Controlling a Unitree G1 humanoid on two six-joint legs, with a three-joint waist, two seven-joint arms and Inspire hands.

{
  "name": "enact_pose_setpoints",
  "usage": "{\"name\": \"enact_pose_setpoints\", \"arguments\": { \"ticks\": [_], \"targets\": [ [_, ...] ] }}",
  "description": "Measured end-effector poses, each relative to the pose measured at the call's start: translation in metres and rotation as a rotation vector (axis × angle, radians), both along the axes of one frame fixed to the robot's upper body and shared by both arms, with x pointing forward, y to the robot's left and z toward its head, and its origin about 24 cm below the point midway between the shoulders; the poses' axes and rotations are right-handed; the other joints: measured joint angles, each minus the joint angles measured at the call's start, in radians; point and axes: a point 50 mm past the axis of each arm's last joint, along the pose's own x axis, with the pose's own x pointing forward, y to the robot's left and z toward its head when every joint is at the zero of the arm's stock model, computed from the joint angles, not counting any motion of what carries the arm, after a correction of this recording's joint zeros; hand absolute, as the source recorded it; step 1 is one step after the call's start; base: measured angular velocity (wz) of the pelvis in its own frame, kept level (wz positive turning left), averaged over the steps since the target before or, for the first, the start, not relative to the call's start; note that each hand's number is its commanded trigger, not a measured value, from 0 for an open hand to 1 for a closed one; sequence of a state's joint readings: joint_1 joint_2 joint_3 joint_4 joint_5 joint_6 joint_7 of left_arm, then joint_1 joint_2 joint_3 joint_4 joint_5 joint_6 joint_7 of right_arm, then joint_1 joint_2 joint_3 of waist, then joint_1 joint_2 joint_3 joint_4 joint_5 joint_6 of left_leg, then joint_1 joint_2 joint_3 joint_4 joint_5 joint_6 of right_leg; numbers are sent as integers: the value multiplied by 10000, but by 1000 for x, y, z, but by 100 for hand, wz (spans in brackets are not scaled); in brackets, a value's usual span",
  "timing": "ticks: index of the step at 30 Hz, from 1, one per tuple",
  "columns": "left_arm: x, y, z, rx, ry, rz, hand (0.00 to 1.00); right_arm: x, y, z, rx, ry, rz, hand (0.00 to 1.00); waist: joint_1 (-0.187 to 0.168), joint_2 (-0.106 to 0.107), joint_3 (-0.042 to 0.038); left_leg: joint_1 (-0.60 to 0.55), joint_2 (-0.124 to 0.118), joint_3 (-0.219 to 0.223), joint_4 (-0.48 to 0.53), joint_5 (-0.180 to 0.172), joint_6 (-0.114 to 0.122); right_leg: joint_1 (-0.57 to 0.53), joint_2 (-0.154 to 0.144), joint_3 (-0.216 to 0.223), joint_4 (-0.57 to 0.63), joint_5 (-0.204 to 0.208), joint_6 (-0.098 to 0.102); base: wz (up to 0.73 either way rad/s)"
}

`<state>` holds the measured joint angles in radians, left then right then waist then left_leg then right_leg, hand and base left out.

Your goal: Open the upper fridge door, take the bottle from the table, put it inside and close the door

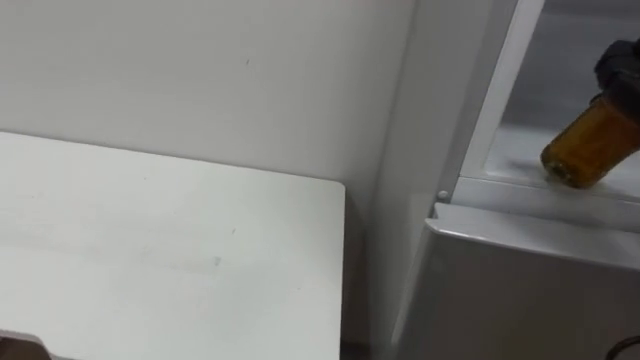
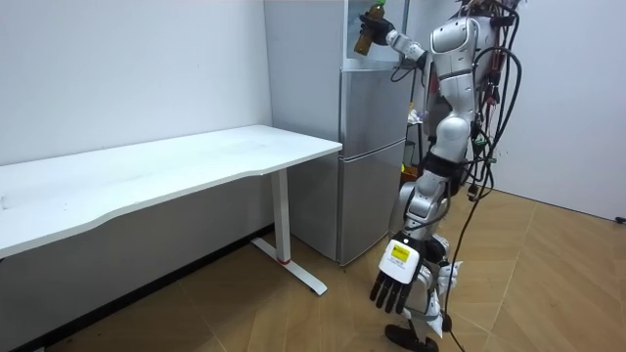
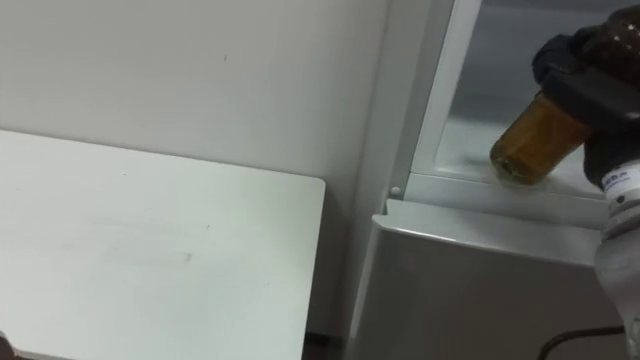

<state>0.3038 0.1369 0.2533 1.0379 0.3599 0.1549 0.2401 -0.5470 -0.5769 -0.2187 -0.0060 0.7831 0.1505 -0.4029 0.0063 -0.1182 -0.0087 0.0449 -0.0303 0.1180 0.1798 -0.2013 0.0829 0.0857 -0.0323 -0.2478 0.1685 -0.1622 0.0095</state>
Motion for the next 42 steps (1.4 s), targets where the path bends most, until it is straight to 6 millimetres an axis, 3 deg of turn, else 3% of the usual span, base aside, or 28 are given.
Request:
{"name": "enact_pose_setpoints", "arguments": {
  "ticks": [7, 22, 27, 30, 37, 42],
  "targets": [
    [-1, -1, -1, -170, 126, 37, 0, 10, -13, -8, 353, 659, -459, 100, -44, -105, -14, -69, -23, -125, 6, 0, 0, -15, 49, -2, -1, 0, 0, 5],
    [2, 0, 0, -247, 204, 33, 0, 21, -16, 0, 603, 780, -487, 100, -33, -97, -19, -222, -20, -139, 99, 1, -1, -144, -13, -38, 7, 0, 0, 0],
    [2, 3, 1, -156, 329, 48, 0, 36, -14, 1, 340, 1324, -211, 100, -37, -109, -30, -237, -16, -140, 122, 11, -15, -142, -10, -78, 11, 0, 0, 0],
    [3, 7, 3, -34, 320, -9, 0, 47, -15, 3, -18, 1921, -43, 100, 12, -185, -60, -238, -9, -141, 155, 17, -24, -128, -7, -81, 14, 0, 0, 0],
    [3, 17, 6, 103, 453, -229, 0, 51, -14, -1, -237, 2189, 340, 100, 106, -455, -60, -257, -7, -193, 170, 18, -26, -117, -10, -286, 15, 0, 0, 2],
    [7, 18, 8, 147, 279, -270, 0, 52, -21, -7, -493, 2591, 261, 100, 257, -600, -124, -219, -18, -270, 175, 18, -25, -37, -9, -283, 2, 0, 0, 6]
  ]
}}
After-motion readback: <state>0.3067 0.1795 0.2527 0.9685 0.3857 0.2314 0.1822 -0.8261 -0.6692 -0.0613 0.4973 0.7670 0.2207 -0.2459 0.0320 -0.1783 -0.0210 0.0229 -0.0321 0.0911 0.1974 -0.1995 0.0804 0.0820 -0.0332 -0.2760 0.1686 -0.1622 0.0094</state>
